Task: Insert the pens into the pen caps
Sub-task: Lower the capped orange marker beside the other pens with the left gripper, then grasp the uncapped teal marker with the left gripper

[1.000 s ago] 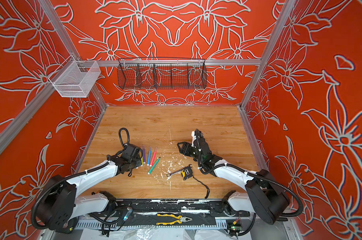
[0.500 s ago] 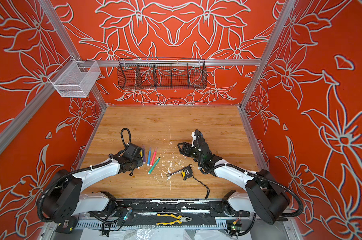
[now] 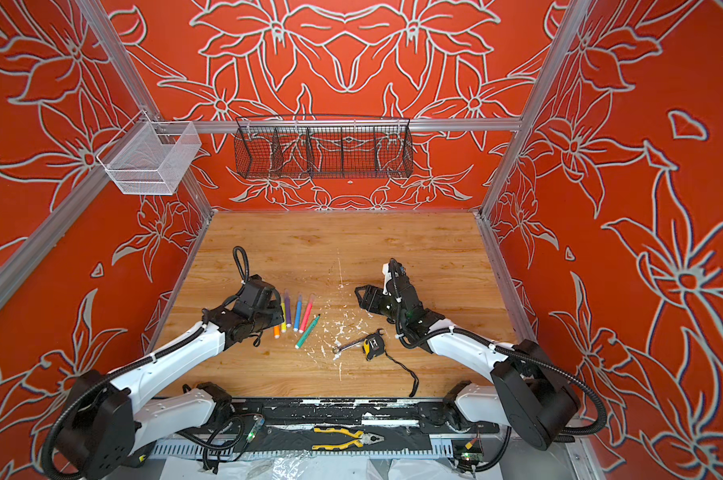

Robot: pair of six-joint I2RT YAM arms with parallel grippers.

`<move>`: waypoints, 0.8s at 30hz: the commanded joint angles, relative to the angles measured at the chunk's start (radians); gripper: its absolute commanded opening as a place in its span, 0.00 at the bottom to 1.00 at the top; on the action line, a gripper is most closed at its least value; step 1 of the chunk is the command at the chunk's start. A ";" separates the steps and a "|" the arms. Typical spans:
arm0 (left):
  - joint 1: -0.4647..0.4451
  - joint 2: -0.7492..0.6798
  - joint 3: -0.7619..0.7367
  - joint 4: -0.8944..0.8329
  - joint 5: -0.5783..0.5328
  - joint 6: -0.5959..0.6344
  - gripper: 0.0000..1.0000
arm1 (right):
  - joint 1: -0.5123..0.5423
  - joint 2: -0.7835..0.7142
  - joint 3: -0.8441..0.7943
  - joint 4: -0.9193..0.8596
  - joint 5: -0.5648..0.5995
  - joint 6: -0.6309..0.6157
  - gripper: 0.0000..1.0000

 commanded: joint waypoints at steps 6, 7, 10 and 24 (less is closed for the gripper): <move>-0.085 -0.049 0.018 -0.045 0.192 0.097 0.28 | -0.004 -0.012 0.034 -0.026 0.011 -0.011 0.70; -0.113 -0.038 0.027 -0.053 0.182 0.103 0.28 | -0.004 -0.009 0.036 -0.027 0.013 -0.014 0.70; -0.177 0.013 0.049 -0.071 0.148 0.109 0.29 | -0.005 -0.009 0.037 -0.031 0.016 -0.014 0.70; -0.248 0.296 0.116 -0.097 0.118 0.132 0.30 | -0.006 -0.005 0.046 -0.047 0.024 -0.023 0.70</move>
